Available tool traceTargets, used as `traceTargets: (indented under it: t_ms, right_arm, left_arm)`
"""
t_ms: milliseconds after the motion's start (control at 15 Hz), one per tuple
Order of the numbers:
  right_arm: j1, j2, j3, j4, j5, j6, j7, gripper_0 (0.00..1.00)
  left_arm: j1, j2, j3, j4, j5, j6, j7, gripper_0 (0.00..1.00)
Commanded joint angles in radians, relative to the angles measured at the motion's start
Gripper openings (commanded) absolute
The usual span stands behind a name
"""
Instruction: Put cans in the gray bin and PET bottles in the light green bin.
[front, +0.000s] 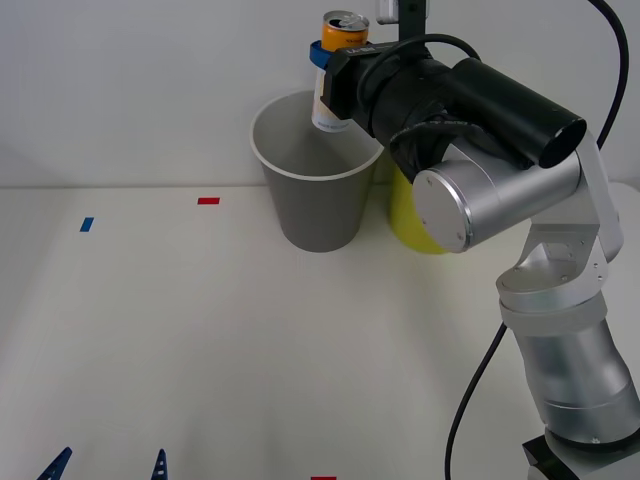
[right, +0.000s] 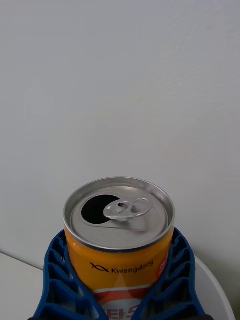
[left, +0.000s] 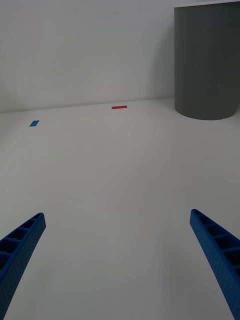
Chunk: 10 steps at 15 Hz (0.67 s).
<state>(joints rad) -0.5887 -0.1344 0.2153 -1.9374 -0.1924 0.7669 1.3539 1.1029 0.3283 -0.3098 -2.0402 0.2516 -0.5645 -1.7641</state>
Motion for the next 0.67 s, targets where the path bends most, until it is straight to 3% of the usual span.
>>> traceTargets:
  t_ms: [67,333,667]
  right_arm:
    - [-0.033,0.007,-0.001,0.083,0.002,-0.069,0.001,0.00]
    - [-0.079,0.025,0.004,0.189,0.001,-0.135,0.007,0.00]
    - [-0.106,0.025,0.007,0.227,0.004,-0.136,0.016,0.00]
  left_arm:
    - [0.000,0.000,0.000,0.000,0.000,0.000,0.000,1.00]
    - [0.000,0.000,0.000,0.000,0.000,0.000,0.000,1.00]
    - [0.000,0.000,0.000,0.000,0.000,0.000,0.000,1.00]
